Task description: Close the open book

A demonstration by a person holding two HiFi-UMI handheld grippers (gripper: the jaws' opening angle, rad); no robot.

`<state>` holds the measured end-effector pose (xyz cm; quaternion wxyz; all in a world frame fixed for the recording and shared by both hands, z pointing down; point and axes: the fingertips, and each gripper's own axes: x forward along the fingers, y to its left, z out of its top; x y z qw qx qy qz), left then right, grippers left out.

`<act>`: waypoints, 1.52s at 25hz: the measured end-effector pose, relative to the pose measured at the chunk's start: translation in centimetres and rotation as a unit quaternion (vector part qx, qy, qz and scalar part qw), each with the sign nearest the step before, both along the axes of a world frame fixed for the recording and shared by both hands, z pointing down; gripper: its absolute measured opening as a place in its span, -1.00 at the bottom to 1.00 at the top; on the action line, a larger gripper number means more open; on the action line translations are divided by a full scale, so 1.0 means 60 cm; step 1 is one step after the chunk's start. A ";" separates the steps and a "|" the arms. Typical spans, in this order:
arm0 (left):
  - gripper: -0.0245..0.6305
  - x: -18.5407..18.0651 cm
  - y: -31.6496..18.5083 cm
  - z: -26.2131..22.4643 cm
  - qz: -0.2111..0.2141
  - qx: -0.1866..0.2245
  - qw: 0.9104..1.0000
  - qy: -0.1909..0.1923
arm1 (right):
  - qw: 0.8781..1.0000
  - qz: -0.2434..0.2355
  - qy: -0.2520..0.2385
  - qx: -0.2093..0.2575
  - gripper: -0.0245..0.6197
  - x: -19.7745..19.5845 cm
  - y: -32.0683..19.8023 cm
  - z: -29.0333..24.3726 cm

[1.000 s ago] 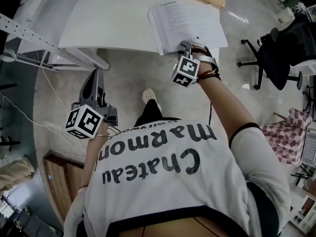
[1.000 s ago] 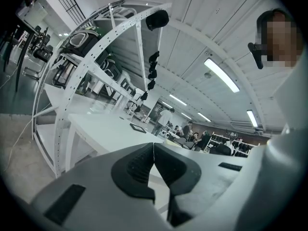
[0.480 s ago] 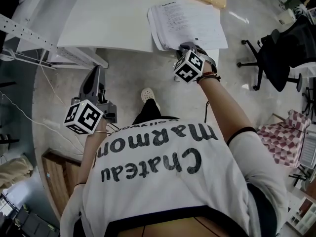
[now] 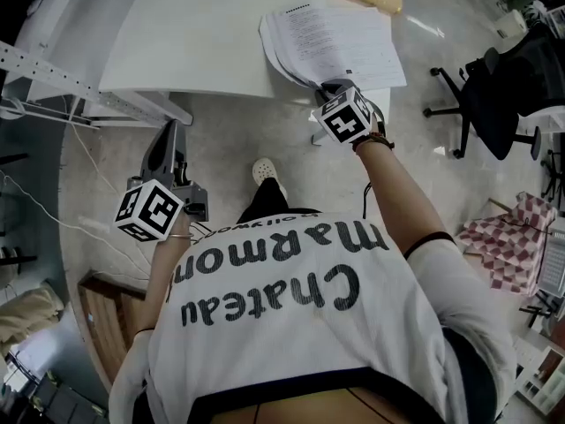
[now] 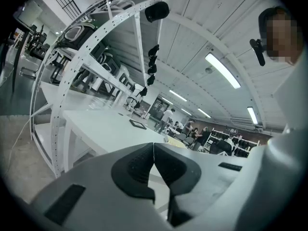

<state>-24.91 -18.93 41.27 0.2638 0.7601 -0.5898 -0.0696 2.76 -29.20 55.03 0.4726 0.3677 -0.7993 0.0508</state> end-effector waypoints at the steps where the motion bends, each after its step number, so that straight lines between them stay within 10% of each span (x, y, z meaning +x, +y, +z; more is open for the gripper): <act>1: -0.85 0.001 -0.002 0.001 0.001 0.000 1.000 0.000 | 1.000 0.011 -0.017 -0.006 -0.71 0.001 -0.002 0.000; 21: -0.85 0.010 -0.036 -0.001 0.013 -0.003 1.000 -0.004 | 0.961 0.148 -0.219 -0.077 -0.74 0.020 -0.015 -0.003; 38: -0.85 0.026 -0.063 0.014 0.030 -0.011 0.999 0.004 | 0.942 0.177 -0.279 -0.066 -0.74 0.027 -0.012 -0.041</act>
